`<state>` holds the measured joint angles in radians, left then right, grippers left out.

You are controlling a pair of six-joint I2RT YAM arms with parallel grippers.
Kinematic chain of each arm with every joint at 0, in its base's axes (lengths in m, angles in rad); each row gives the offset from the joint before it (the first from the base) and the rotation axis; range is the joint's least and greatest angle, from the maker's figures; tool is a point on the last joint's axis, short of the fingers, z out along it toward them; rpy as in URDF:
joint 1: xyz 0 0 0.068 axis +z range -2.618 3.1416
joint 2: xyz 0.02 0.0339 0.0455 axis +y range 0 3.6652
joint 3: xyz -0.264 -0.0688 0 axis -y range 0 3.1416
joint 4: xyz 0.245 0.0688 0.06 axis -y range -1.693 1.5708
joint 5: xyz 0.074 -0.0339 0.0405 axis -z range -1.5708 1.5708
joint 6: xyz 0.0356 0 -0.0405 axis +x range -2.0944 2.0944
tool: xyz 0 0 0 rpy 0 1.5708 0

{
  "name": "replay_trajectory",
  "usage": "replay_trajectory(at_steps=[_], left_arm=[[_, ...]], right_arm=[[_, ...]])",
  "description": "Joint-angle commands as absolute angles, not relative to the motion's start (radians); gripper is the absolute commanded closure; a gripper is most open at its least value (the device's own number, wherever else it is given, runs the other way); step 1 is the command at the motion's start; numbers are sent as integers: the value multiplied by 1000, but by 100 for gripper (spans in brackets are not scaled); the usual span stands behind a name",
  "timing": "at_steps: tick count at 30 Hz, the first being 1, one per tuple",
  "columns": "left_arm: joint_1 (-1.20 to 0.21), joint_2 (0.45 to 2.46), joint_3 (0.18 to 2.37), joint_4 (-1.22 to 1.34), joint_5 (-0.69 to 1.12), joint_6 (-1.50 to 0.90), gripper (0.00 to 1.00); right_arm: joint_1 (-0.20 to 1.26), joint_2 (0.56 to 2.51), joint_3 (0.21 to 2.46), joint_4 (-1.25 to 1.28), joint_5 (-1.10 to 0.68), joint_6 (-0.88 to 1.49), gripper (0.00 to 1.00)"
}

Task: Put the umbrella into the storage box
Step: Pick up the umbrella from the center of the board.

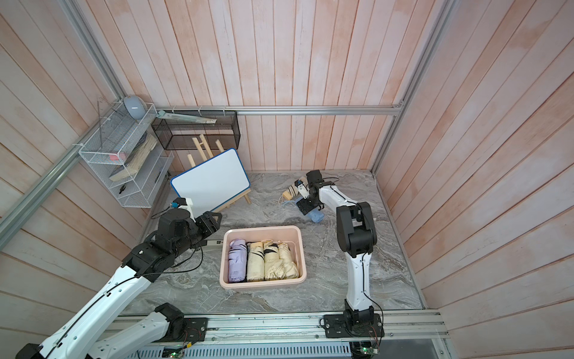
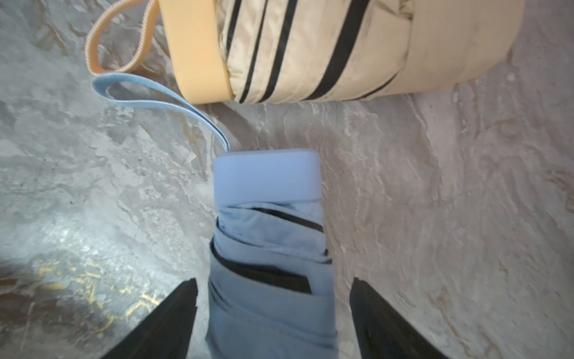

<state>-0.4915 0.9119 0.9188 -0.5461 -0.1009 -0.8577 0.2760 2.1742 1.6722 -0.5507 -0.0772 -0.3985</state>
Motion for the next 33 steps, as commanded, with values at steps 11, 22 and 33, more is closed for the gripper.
replay_trajectory(at_steps=[11,22,33], left_arm=[[-488,871,889,-620,-74,-870,31],[-487,832,823,-621,-24,-876,31],[-485,817,758,-648,56,-885,31]], right_arm=[[305,2215,1702,-596,3,-407,53],[305,1890,1491,-555,-52,-261,63],[339,1471,1286,-637,-47,39,72]])
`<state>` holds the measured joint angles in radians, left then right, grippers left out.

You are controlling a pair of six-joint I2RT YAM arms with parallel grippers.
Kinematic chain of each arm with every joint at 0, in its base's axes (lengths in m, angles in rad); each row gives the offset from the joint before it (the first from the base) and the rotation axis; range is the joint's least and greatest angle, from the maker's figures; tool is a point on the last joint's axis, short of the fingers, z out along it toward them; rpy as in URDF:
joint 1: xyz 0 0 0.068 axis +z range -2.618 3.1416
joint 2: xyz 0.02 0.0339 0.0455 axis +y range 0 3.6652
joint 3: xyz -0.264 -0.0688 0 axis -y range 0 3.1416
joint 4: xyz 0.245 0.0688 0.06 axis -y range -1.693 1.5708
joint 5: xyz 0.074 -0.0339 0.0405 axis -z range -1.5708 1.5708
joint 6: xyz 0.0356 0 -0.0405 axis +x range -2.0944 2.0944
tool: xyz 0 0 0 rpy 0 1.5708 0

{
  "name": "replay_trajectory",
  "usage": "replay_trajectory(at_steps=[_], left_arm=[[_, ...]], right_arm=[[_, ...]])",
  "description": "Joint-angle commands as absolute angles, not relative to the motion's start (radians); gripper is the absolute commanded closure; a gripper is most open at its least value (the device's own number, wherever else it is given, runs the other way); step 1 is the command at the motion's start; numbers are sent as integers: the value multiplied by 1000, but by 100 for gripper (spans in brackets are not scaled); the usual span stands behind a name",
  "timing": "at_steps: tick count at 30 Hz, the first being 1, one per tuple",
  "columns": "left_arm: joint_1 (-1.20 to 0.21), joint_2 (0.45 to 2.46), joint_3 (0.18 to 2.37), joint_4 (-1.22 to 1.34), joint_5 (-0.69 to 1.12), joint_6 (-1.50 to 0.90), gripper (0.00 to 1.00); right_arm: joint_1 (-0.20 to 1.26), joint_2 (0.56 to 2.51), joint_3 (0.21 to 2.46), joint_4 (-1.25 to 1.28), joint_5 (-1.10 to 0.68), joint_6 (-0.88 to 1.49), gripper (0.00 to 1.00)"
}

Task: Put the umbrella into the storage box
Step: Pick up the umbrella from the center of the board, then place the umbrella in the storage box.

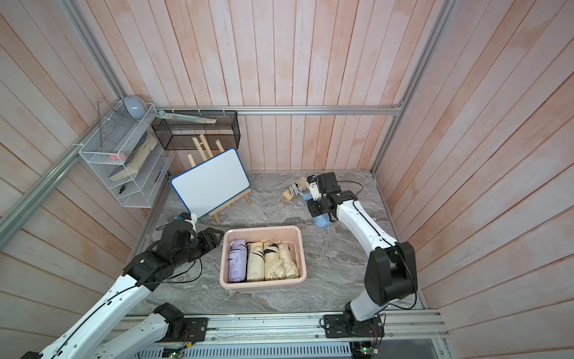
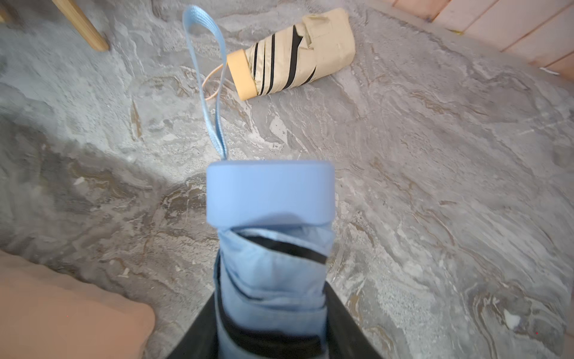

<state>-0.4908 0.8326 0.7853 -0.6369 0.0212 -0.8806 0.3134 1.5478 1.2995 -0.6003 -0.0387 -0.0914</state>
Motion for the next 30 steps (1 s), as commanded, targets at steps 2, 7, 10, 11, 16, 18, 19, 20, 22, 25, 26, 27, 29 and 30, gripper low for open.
replay_trajectory(at_steps=[2,7,10,11,16,18,19,20,22,25,26,27,29,30], left_arm=[[-485,812,744,-631,79,-885,31],[-485,817,716,-615,126,-878,32],[-483,812,698,-608,153,-873,34],[-484,811,693,-603,161,-871,35],[-483,801,678,-583,195,-844,37],[-483,804,678,-584,199,-835,38],[-484,804,677,-592,194,-832,39],[-483,804,677,-600,185,-837,39],[-483,796,671,-604,173,-847,41],[-484,791,654,-590,169,-864,43],[-484,792,650,-585,171,-866,43],[-483,796,648,-581,175,-867,44],[-483,805,647,-574,182,-865,46],[-483,810,647,-571,187,-864,47]], right_arm=[[368,1408,1274,-652,-54,104,72],[462,1278,1240,-654,-82,316,75],[553,1216,1213,-632,-56,455,76],[581,1203,1210,-629,-41,493,77],[727,1169,1184,-601,7,706,82],[794,1177,1169,-588,34,762,82],[831,1184,1165,-588,63,788,82],[859,1192,1161,-592,86,808,82],[920,1223,1168,-614,148,845,82],[983,1287,1197,-670,228,872,82],[998,1309,1208,-693,255,879,81],[1011,1336,1220,-723,288,886,81],[1027,1387,1251,-789,341,903,81],[1032,1414,1262,-826,367,916,81]])
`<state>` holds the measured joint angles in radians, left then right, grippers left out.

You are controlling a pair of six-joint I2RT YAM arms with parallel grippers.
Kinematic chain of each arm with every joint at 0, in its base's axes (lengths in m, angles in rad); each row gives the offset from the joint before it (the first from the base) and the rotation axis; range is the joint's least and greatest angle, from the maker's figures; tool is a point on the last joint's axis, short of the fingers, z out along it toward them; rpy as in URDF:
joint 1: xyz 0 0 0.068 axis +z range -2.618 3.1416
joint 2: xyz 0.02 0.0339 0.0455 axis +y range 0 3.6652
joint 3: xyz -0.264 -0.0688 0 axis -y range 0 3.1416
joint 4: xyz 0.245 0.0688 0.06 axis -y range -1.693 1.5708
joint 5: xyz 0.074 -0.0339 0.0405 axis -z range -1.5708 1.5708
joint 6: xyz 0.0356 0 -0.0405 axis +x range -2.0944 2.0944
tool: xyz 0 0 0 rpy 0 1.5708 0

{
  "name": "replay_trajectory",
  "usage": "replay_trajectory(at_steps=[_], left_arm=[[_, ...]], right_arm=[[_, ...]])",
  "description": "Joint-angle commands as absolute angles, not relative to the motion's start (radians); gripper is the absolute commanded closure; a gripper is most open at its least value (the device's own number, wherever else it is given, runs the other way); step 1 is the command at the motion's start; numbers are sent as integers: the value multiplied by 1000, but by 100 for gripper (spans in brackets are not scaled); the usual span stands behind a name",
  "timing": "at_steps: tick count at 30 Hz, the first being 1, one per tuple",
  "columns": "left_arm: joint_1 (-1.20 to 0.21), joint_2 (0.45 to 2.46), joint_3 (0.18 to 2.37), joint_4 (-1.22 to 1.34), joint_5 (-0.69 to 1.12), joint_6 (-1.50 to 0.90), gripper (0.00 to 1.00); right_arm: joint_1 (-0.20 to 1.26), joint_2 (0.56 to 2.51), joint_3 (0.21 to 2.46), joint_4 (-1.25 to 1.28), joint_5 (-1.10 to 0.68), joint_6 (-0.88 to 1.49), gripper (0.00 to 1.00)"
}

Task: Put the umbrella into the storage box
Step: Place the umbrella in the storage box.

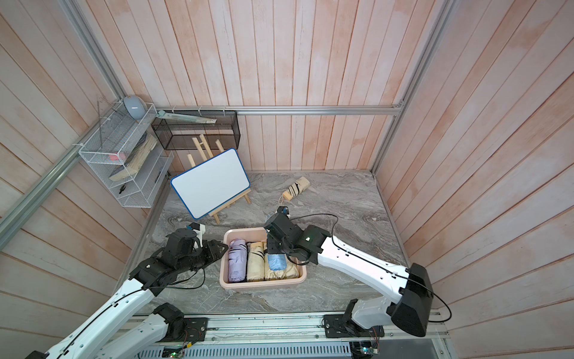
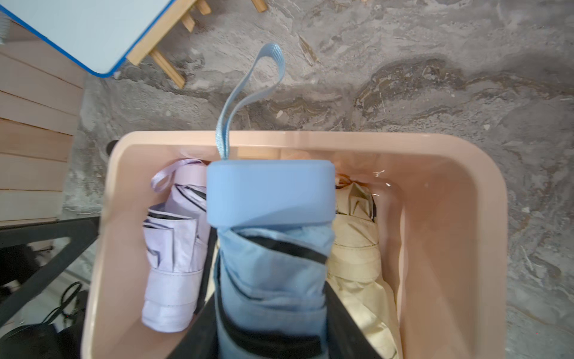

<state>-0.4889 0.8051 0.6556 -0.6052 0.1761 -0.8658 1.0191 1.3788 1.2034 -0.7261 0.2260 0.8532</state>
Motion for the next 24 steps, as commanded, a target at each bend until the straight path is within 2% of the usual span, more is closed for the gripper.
replay_trajectory(at_steps=[1,9,14,17,24], left_arm=[[-484,816,647,-567,192,-861,47],[-484,830,644,-563,213,-851,55],[-484,833,643,-557,217,-855,59],[-484,839,643,-555,221,-854,60],[-484,853,642,-560,223,-843,65]], right_arm=[[1032,1442,1272,-860,392,926,81],[1034,1514,1194,-841,434,941,81],[1034,1532,1141,-802,451,940,76],[1034,1547,1119,-787,453,941,67],[1034,1532,1133,-758,467,904,33]])
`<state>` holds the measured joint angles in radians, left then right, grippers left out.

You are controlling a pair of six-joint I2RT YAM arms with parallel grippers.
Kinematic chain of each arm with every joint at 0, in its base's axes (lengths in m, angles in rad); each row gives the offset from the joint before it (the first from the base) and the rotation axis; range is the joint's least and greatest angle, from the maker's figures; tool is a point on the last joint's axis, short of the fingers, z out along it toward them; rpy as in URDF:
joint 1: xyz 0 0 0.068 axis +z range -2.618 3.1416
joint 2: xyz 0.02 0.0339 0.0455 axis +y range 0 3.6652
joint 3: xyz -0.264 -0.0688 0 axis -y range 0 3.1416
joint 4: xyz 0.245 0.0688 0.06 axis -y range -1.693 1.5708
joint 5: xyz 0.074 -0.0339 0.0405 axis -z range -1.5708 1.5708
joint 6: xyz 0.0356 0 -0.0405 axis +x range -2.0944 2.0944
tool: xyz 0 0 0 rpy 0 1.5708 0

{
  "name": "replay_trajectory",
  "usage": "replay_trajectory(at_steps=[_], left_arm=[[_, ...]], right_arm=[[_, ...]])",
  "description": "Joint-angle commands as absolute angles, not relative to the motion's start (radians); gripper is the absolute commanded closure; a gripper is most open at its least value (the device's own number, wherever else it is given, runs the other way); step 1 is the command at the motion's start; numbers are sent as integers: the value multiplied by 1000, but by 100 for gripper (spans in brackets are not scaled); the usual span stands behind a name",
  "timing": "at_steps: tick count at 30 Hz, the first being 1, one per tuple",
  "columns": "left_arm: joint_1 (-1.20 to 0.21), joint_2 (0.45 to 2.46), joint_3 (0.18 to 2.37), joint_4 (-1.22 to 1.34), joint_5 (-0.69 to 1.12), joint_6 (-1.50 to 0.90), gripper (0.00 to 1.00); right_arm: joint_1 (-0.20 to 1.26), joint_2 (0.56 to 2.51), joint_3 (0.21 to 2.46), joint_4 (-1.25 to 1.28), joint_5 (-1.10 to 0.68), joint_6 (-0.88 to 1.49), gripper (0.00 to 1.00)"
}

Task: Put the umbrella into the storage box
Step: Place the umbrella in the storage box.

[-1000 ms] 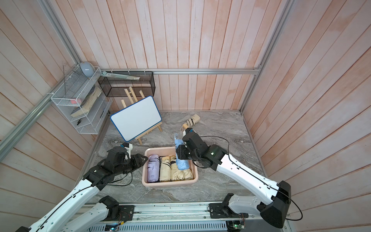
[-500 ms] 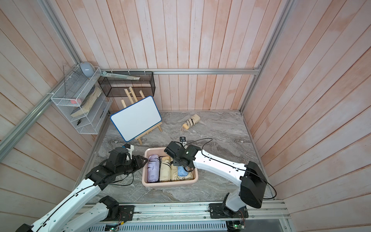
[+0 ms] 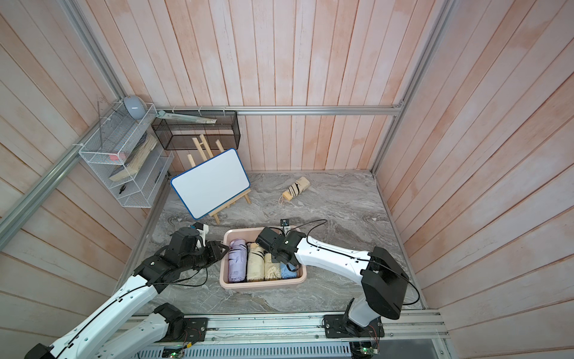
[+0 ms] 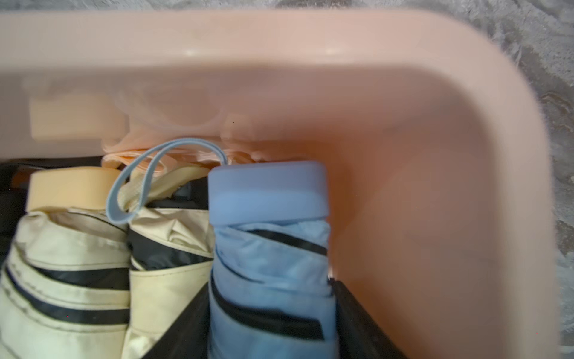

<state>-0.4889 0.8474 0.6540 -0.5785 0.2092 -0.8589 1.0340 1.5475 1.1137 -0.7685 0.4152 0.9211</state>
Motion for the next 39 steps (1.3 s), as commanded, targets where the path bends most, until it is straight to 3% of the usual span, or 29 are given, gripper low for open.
replay_trajectory(at_steps=[1,9,20,28,39], left_arm=[[-485,855,643,-560,224,-841,67],[-484,884,658,-573,228,-819,76],[-483,917,673,-625,202,-784,85],[-484,954,707,-692,178,-734,90],[-488,946,705,-714,214,-684,90]], right_arm=[[1034,1521,1144,-757,468,890,29],[993,1403,1229,-698,477,738,22],[601,1348,1214,-428,244,503,24],[386,1532,1271,-284,81,436,23],[243,1917,1509,-142,20,453,19]])
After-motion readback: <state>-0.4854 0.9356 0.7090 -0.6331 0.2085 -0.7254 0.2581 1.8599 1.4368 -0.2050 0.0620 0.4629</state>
